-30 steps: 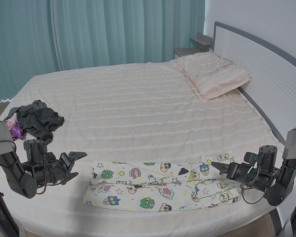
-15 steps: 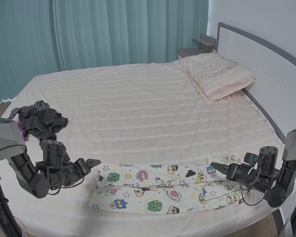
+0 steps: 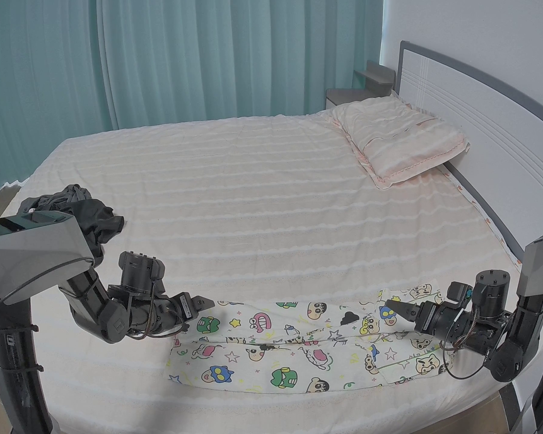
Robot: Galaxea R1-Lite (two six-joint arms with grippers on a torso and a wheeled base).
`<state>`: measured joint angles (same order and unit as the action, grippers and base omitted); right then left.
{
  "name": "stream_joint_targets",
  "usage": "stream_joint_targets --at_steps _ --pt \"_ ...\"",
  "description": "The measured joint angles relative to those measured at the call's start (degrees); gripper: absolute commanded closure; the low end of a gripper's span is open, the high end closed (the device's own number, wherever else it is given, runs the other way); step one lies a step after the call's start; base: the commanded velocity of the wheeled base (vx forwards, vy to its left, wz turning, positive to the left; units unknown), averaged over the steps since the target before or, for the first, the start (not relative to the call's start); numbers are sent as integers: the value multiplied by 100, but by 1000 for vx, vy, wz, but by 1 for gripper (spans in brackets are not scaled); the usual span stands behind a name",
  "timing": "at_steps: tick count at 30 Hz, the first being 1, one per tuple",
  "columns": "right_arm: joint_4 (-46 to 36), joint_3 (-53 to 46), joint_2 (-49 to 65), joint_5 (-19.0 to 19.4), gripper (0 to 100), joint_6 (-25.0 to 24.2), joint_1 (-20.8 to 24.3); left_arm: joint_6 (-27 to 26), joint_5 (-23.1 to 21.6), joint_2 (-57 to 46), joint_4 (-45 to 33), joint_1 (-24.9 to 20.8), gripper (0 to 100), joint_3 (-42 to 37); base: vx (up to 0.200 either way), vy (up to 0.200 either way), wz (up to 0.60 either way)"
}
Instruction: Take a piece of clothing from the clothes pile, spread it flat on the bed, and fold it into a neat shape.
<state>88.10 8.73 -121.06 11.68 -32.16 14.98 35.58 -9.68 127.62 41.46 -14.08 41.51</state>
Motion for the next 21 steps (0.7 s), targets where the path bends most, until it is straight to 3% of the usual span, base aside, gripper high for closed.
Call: stream_joint_targets --at_steps 21 --pt "6 2 -38 -2 0 -2 17 -351 88 499 83 -27 0 239 0 0 0"
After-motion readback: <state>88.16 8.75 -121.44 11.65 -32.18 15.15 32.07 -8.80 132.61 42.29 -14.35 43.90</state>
